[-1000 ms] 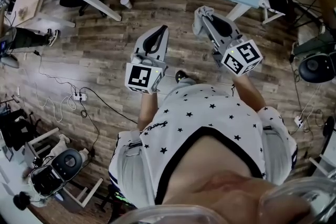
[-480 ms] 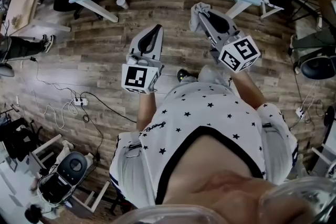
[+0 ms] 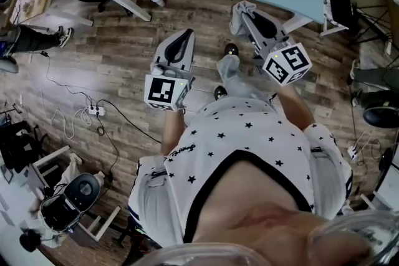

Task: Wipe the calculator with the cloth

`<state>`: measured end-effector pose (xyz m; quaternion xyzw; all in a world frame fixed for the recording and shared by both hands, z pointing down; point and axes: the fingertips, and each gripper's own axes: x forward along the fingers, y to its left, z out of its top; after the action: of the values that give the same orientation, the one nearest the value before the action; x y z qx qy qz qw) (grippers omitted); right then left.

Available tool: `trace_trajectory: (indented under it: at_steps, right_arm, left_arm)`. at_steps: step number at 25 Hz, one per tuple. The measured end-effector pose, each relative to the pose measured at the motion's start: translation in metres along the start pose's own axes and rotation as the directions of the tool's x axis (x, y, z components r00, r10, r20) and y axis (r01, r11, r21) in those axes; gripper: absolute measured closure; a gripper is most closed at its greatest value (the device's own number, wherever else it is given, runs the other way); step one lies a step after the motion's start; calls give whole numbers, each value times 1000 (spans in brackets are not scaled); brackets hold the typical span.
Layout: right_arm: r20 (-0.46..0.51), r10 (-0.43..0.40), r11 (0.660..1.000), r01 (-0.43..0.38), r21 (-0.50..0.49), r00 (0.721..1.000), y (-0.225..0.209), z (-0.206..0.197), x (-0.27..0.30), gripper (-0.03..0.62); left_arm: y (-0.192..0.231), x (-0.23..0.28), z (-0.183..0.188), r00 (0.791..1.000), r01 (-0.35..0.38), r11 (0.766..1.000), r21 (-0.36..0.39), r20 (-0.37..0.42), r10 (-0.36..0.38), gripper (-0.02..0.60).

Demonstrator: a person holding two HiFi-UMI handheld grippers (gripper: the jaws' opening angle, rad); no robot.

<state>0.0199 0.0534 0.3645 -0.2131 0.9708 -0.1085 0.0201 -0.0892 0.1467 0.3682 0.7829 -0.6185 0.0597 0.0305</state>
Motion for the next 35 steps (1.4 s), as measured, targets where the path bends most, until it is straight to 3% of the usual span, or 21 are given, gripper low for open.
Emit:
trace_trajectory:
  at_steps: [7, 15, 35]
  right_arm:
    - [7, 37, 999, -37, 18, 999, -26, 2, 55, 554]
    - [4, 38, 998, -38, 40, 999, -74, 2, 111, 554]
    - [0, 10, 998, -10, 62, 1000, -197, 32, 176, 554]
  left_arm:
    - [44, 28, 3, 999, -44, 999, 11, -8, 44, 551]
    - [87, 84, 5, 999, -43, 999, 24, -13, 43, 551]
    - [129, 222, 29, 999, -18, 999, 31, -33, 19, 551]
